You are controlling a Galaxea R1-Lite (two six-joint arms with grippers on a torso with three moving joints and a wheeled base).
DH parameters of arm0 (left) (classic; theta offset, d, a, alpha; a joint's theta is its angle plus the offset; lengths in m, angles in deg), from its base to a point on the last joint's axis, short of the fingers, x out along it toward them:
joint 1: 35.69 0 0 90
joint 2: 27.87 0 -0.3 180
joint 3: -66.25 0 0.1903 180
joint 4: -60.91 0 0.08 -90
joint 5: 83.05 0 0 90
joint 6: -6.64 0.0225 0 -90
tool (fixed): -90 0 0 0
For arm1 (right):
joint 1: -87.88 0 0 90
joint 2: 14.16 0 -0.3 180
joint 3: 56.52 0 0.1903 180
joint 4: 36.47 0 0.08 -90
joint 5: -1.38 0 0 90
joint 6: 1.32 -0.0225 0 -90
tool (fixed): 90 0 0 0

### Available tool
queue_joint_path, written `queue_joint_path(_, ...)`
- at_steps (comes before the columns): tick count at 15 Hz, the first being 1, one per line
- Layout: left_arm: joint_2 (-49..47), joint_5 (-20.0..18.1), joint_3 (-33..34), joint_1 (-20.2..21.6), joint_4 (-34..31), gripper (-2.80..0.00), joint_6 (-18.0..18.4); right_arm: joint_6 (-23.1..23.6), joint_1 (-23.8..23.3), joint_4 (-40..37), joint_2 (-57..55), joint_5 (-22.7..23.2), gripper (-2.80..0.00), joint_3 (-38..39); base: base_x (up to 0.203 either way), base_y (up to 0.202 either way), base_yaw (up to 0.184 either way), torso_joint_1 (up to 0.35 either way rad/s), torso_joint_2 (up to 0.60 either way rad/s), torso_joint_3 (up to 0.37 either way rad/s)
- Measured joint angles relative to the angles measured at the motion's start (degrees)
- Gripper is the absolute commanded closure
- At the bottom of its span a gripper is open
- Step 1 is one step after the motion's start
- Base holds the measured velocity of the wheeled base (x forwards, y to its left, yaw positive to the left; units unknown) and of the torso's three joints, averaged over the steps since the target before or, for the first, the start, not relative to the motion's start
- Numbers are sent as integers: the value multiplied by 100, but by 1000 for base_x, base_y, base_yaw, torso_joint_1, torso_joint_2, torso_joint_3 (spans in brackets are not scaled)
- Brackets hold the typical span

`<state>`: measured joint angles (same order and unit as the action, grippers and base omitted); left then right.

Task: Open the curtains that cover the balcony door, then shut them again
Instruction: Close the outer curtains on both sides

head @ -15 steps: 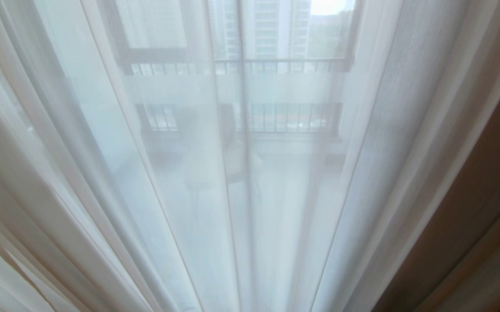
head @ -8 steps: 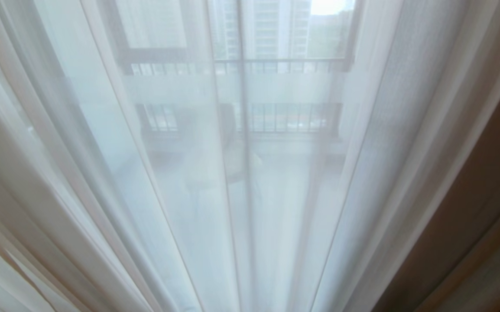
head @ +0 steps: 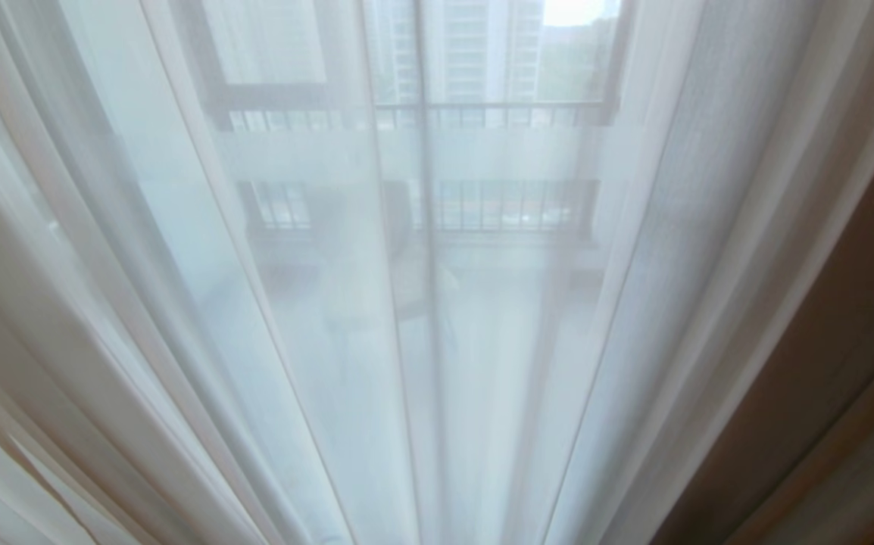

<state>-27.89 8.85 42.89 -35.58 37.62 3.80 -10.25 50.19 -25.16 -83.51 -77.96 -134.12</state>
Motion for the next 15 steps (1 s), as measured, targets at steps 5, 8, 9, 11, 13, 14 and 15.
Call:
queue_joint_path(5,0,0,0,-1,0,0,0,-69,-2,-6,-8,0,0,13,0,0,0,0,0,0)
queue_joint_path(8,0,-1,0,0,0,0,0,-225,-2,-2,13,-2,0,24,0,0,0,0,0,0)
queue_joint_path(9,0,0,0,0,0,0,-2,-232,-2,-3,18,-1,0,27,0,0,0,0,0,0)
queue_joint_path(11,0,-1,0,-1,0,0,-2,-235,-2,2,25,-1,0,40,0,0,0,0,0,0)
queue_joint_path(13,0,0,0,-1,0,0,-1,-236,-2,4,26,-1,0,44,0,0,0,0,0,0)
queue_joint_path(14,0,0,0,0,0,0,0,-235,-2,2,34,1,0,44,0,0,0,0,0,0)
queue_joint_path(15,0,0,0,0,0,0,0,-240,1,-3,51,11,0,44,0,0,0,0,0,0)
